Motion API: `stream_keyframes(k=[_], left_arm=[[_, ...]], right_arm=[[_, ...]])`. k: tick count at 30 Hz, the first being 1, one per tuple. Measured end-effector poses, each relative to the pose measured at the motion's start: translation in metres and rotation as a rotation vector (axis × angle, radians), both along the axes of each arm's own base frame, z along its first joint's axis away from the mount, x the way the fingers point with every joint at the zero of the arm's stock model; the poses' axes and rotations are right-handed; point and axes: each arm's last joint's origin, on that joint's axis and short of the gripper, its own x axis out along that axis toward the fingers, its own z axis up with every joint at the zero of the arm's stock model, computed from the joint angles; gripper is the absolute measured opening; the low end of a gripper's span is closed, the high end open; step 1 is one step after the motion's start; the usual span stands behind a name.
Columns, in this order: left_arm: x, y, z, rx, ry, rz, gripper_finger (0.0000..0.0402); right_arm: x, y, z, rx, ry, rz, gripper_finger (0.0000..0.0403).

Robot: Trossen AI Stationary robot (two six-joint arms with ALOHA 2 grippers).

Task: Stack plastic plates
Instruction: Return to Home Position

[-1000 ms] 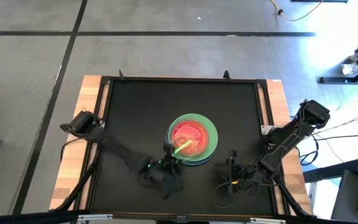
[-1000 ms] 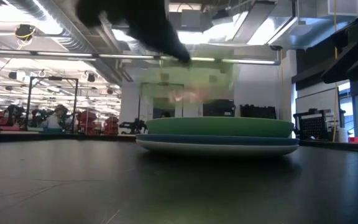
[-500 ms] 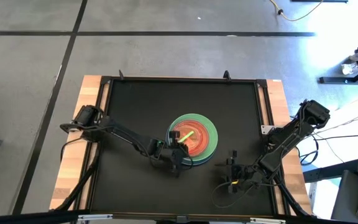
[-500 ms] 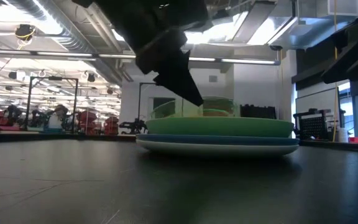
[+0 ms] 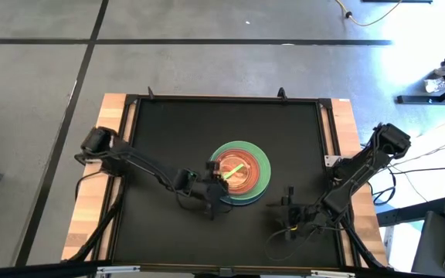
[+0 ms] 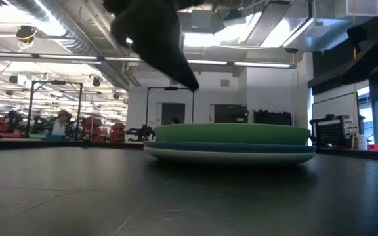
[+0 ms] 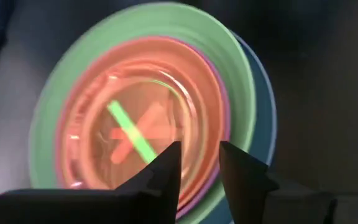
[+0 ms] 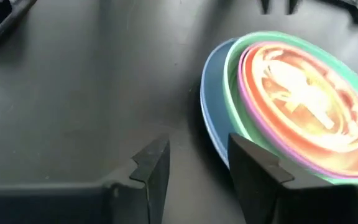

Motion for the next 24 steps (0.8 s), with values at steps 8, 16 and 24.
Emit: stream_keyframes(k=[8,16,24], left_arm=[[-0.045,0.037,0.033,-0.088,-0.212,-0.023,0.0072],[-0.099,0.077,0.027,-0.216,-0.492,-0.086,0.0020],[-0.146,0.103,0.026,-0.217,-0.623,-0.036,0.0003]], right_arm=[[0.011,-0.029,0.031,0.007,-0.003,0.086,0.0154],[0.021,-0.092,0.050,0.217,-0.106,0.236,0.0102],[-0.008,-0.148,0.044,0.322,-0.291,0.216,0.0038]])
